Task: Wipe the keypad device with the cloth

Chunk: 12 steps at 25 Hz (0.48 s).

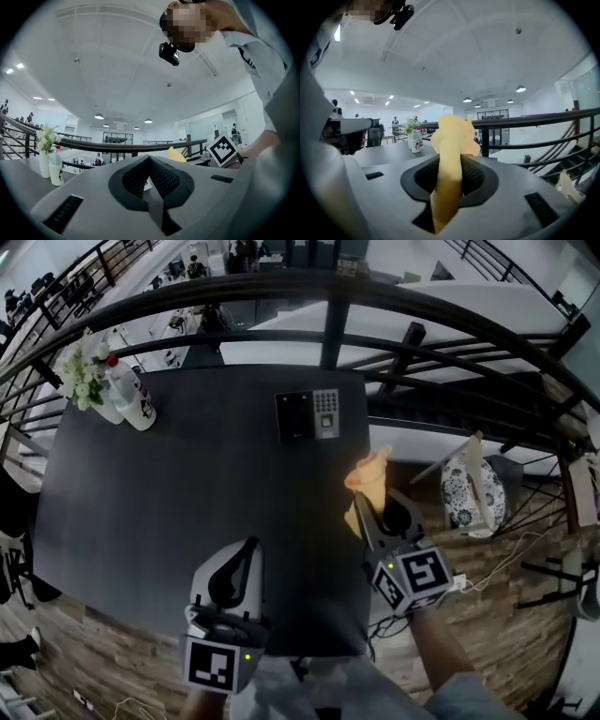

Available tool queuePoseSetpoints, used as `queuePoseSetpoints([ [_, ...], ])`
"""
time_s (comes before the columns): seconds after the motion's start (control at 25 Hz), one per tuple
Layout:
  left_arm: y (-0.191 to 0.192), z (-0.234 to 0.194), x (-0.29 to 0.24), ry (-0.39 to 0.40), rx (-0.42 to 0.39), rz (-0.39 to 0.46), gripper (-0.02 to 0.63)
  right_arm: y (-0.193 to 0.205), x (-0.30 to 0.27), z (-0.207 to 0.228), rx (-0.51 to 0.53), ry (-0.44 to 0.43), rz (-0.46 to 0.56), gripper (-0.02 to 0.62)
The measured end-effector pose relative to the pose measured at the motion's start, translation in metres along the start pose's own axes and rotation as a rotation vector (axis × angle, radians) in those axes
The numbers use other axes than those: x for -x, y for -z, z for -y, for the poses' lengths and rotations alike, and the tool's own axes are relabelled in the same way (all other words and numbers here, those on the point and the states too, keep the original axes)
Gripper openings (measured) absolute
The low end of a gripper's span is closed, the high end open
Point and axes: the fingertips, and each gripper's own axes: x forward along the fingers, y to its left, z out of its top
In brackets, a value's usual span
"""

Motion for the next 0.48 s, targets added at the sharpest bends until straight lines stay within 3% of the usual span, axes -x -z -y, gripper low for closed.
queuePoseSetpoints([
  [0.48, -0.001, -0.028, -0.053, -0.079, -0.048, 0.047, 0.006, -0.013, -0.083, 0.018, 0.053, -0.095, 0.008, 0.101],
])
